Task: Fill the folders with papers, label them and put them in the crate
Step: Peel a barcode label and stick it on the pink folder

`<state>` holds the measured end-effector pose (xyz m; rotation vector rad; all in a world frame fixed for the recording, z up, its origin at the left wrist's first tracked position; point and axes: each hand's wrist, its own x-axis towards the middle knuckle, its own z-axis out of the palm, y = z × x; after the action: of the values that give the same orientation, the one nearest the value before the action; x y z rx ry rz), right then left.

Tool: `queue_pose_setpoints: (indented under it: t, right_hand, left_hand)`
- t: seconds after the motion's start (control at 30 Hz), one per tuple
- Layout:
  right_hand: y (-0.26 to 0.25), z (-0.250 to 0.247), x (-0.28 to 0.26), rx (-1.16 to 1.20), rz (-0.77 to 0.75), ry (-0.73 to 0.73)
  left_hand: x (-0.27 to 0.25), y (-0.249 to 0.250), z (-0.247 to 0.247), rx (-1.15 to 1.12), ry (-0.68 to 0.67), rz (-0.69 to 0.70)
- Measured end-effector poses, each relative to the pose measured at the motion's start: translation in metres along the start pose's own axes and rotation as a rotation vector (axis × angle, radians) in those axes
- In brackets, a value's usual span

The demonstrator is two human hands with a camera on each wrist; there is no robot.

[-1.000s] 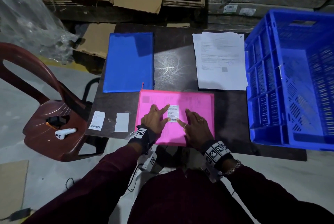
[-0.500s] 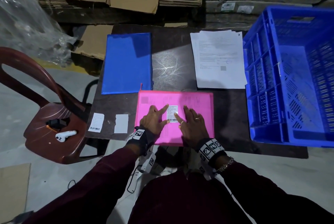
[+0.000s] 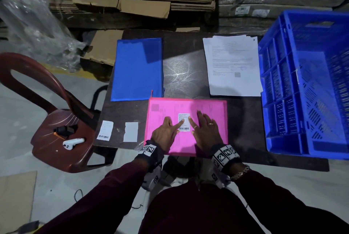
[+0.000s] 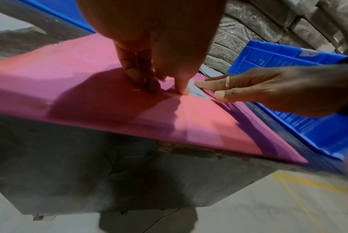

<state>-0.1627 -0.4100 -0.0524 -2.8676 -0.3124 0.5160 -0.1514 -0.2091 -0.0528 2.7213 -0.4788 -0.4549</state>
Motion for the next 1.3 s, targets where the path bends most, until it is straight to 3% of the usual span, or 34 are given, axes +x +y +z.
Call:
queue_pose_setpoints:
  t: [0.1,0.23,0.43,1.03,1.3]
  right_hand:
    - [0.007,0.001,-0.009,0.019,0.010,-0.017]
    - [0.007,0.000,-0.014,0.023,0.019,-0.039]
    - [0.002,0.001,-0.015,0.034,0.044,-0.054]
    - [-0.004,0.002,0.015,0.050,0.091,0.091]
    - [0.015,0.010,-0.014,0.003,-0.180,0.078]
  left_hand:
    - [0.000,-0.003,0.006,0.039,-0.017,0.049]
    - [0.008,0.005,-0.006,0.025,-0.015,-0.055]
    - [0.018,0.012,-0.013,0.087,-0.037,-0.087]
    - [0.016,0.005,-0.010,0.107,-0.037,-0.134]
    - [-0.005,-0.007,0.008,0.023,0.092,-0.055]
